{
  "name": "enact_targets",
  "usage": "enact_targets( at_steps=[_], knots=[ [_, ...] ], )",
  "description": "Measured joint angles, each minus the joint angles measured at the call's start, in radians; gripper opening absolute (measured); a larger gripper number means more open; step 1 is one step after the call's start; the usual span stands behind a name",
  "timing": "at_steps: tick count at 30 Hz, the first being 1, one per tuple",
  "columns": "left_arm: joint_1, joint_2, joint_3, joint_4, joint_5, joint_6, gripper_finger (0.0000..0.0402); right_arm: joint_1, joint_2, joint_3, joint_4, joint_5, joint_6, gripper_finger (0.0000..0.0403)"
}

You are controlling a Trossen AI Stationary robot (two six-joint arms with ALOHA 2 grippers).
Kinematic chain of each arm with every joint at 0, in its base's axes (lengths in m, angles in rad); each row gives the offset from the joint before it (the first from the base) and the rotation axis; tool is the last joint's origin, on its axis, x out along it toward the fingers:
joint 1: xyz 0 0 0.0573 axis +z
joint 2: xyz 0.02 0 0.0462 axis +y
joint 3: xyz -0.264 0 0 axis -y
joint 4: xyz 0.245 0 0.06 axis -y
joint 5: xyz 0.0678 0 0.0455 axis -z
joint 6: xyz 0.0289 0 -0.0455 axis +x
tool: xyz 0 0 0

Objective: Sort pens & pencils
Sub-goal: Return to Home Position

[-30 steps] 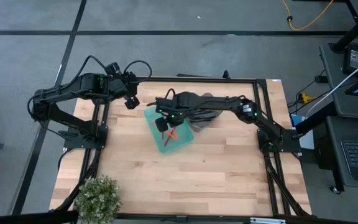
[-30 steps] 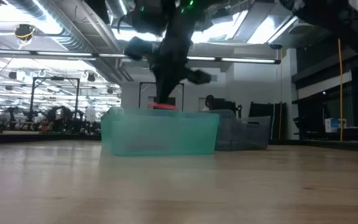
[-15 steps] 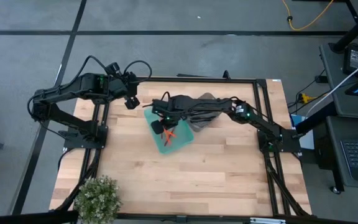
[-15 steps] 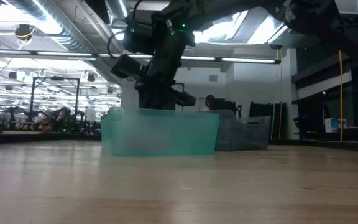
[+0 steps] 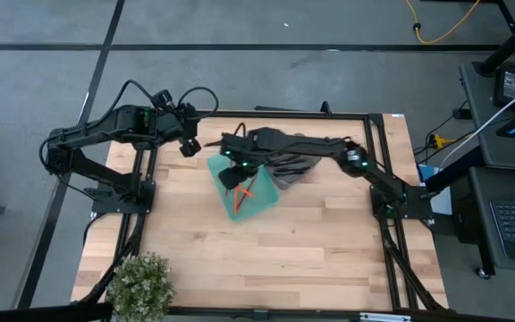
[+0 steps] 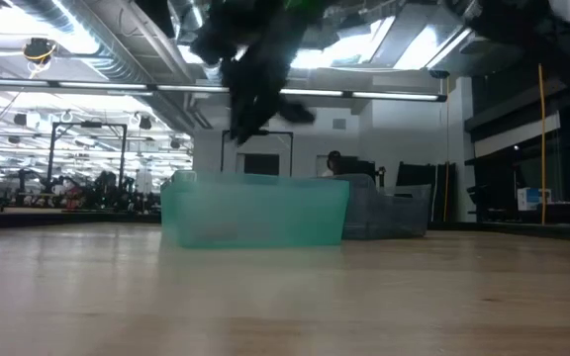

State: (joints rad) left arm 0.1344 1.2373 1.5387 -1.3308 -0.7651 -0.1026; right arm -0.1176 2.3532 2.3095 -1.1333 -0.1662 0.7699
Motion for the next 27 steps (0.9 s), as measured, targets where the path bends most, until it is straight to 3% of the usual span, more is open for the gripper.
enact_targets(
  at_steps=[3, 10, 12, 18, 22, 27],
  knots=[
    [0.0, 0.0, 0.0, -0.001, -0.001, -0.041, 0.0027, 0.021, -0.089, -0.012, -0.126, 0.086, -0.075, 0.0044],
    [0.0, -0.009, 0.0, -0.019, -0.011, -0.078, 0.0027, 0.132, -0.272, -0.007, -0.441, 0.43, -0.171, 0.003],
    [0.0, -0.027, -0.001, -0.026, -0.012, -0.083, 0.0027, 0.18, -0.334, -0.022, -0.431, 0.542, -0.201, 0.0027],
    [-0.02, -0.136, -0.001, -0.019, 0.005, -0.131, 0.0027, 0.319, -0.548, -0.093, -0.437, 0.73, -0.197, 0.0009],
    [-0.066, -0.255, 0.0, -0.038, 0.048, -0.182, 0.0027, 0.411, -0.723, -0.253, -0.437, 0.838, -0.073, 0.0004],
    [-0.125, -0.428, 0.0, -0.153, 0.069, -0.358, 0.0027, 0.535, -0.995, -0.647, -0.439, 0.937, 0.21, 0.0019]
  ],
)
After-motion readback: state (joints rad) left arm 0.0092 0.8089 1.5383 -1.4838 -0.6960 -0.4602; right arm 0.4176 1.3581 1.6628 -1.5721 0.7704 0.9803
